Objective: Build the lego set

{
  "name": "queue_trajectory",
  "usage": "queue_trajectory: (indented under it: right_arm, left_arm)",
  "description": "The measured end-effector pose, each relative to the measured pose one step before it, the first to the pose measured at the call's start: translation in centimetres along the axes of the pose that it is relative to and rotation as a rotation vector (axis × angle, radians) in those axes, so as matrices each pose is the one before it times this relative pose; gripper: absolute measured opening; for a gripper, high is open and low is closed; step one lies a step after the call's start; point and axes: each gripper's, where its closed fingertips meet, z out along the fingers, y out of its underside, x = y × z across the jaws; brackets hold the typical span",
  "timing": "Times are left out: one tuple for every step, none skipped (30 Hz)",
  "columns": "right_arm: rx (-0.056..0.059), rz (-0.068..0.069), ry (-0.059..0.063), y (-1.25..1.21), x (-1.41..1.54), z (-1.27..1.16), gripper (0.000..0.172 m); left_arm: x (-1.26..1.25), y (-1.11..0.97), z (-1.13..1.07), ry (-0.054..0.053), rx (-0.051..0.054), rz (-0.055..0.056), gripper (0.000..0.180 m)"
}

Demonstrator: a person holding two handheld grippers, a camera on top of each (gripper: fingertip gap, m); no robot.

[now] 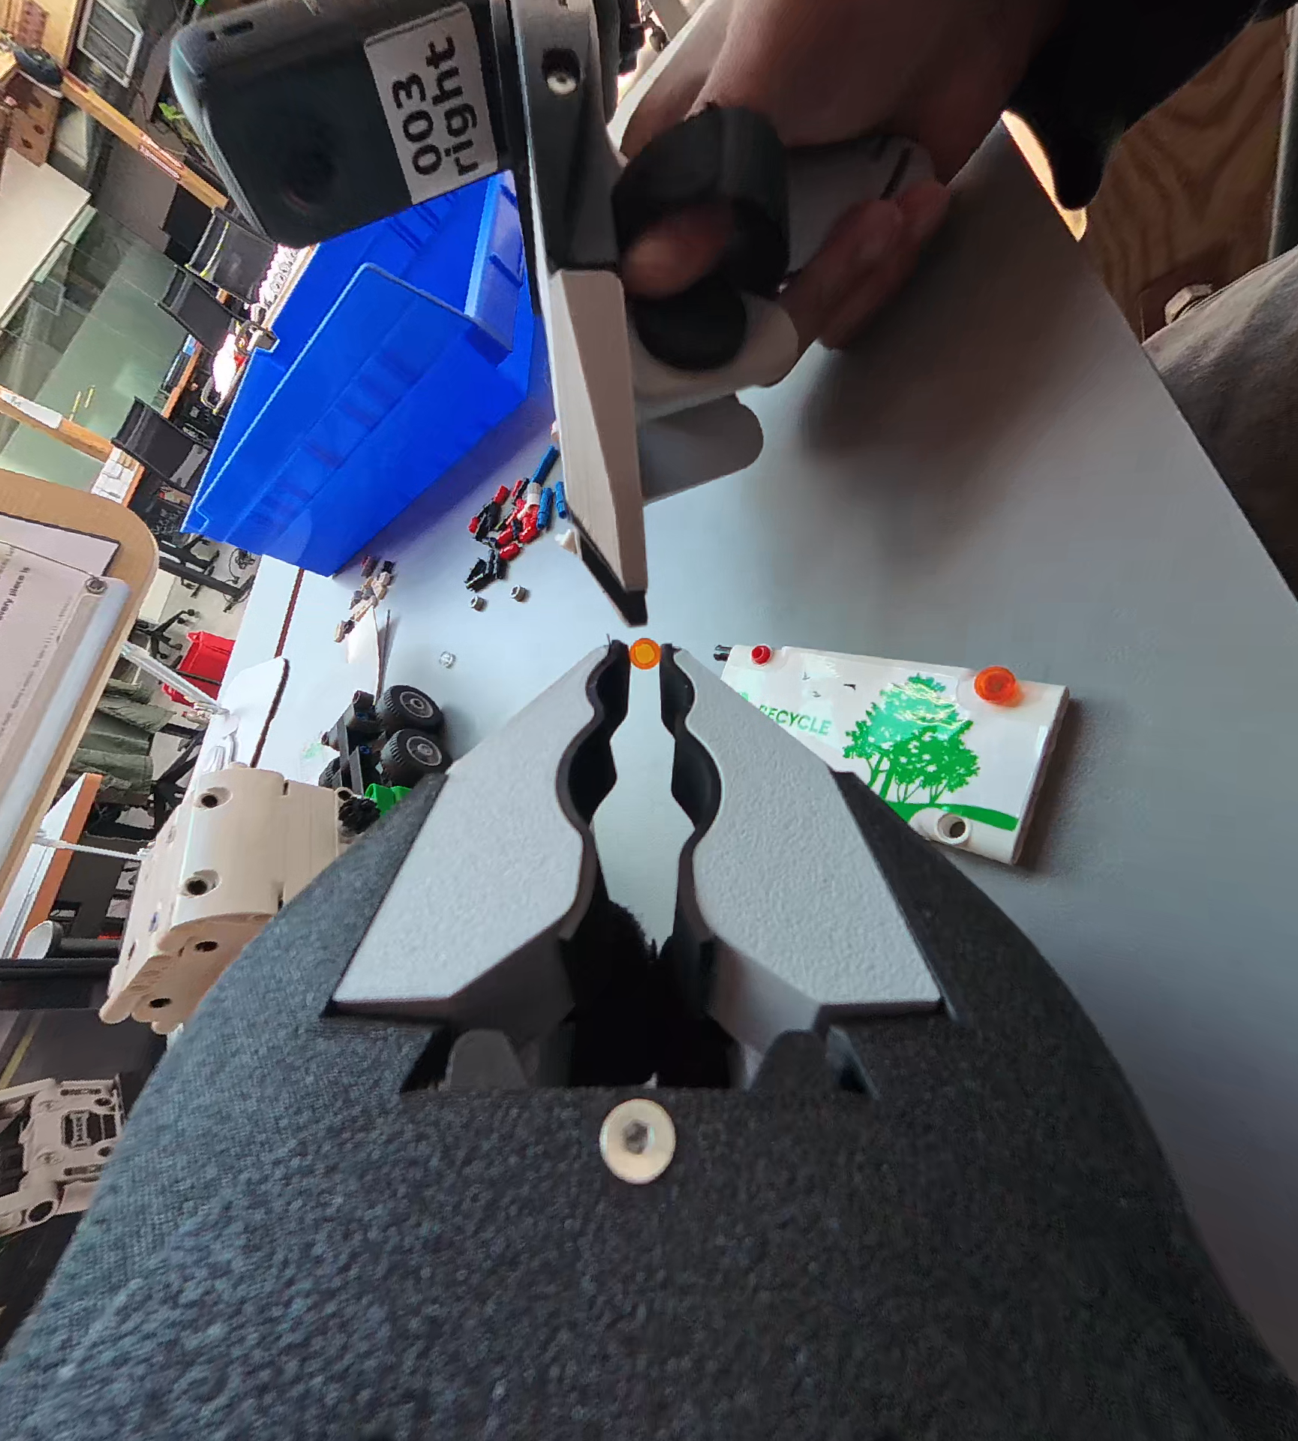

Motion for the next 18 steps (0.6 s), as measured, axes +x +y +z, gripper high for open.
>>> queue_trajectory:
  right_arm:
    - [0.0050, 0.0065, 0.0058, -0.047, 0.136, 0.094, 0.016]
    - [-0.0068, 0.0017, 0.0061, 0.090, 0.112, 0.131, 0.016]
    - [-0.0054, -0.0030, 0.0046, 0.086, 0.042, 0.157, 0.015]
    - [0.0004, -0.0035, 0.0088, 0.008, 0.067, 0.136, 0.015]
    - [-0.0006, -0.0052, 0.0081, 0.015, 0.027, 0.137, 0.013]
    - [-0.0053, -0.0066, 0.0116, 0.084, 0.092, 0.143, 0.011]
    - [0.0016, -0.0073, 0.0101, -0.051, 0.072, 0.043, 0.009]
    - [0.0054, -0.0046, 0.0036, -0.071, -0.008, -0.006, 0.003]
    - [0.0025, 0.0007, -0.0015, -0.036, -0.036, 0.007, 0.001]
    - [-0.0014, 0.0027, 0.0051, 0.023, 0.090, 0.033, 0.001]
    - [-0.0006, 0.0021, 0.0045, 0.030, 0.083, 0.039, 0.001]
    - [0.0011, 0.0048, -0.0016, 0.004, -0.015, 0.008, 0.000]
    - [0.0016, 0.0100, -0.0072, -0.017, -0.066, -0.005, 0.001]
    - [0.0065, 0.0151, -0.0109, -0.077, -0.059, -0.008, 0.001]
    - [0.0080, 0.0132, -0.0135, -0.104, -0.076, -0.043, 0.001]
    - [0.0064, -0.0011, -0.0097, -0.119, -0.128, -0.070, 0.001]
    - [0.0011, -0.0071, 0.0000, -0.043, -0.052, -0.032, 0.001]
    - [-0.0001, -0.0009, 0.0014, -0.001, 0.017, 0.027, 0.003]
  left_arm:
    - [0.001, -0.058, -0.019, -0.0003, 0.0031, -0.0017, 0.006]
    - [-0.068, -0.072, -0.018, -0.0048, 0.0027, -0.0028, 0.006]
    - [-0.044, -0.096, -0.021, -0.0027, 0.0039, -0.0022, 0.006]
    - [0.035, -0.081, -0.013, 0.0027, 0.0033, -0.0027, 0.006]
    - [-0.028, -0.062, -0.025, -0.0018, 0.0035, -0.0022, 0.005]
    - [-0.033, -0.031, -0.023, -0.0022, 0.0006, -0.0008, 0.005]
    - [-0.027, 0.055, -0.003, -0.0017, -0.0039, 0.0005, 0.005]
    - [-0.066, 0.057, 0.009, -0.0054, -0.0027, 0.0022, 0.005]
    - [-0.035, 0.049, 0.023, -0.0025, -0.0024, 0.0009, 0.005]
    - [0.022, 0.084, 0.047, 0.0016, -0.0048, -0.0005, 0.005]
    - [0.023, 0.054, 0.019, 0.0008, -0.0024, 0.0011, 0.005]
    - [0.013, -0.014, -0.015, -0.0009, 0.0026, 0.0025, 0.005]
    - [-0.038, -0.054, -0.033, -0.0027, 0.0041, 0.0026, 0.005]
    - [-0.079, -0.056, -0.038, -0.0044, 0.0039, 0.0015, 0.005]
    - [-0.089, -0.089, -0.044, -0.0046, 0.0054, -0.0009, 0.005]
    - [-0.080, -0.099, -0.041, -0.0027, 0.0043, -0.0021, 0.005]
    - [-0.023, -0.017, -0.010, -0.0001, -0.0012, -0.0006, 0.005]
    - [0.032, 0.029, 0.017, 0.0001, -0.0034, 0.0036, 0.005]
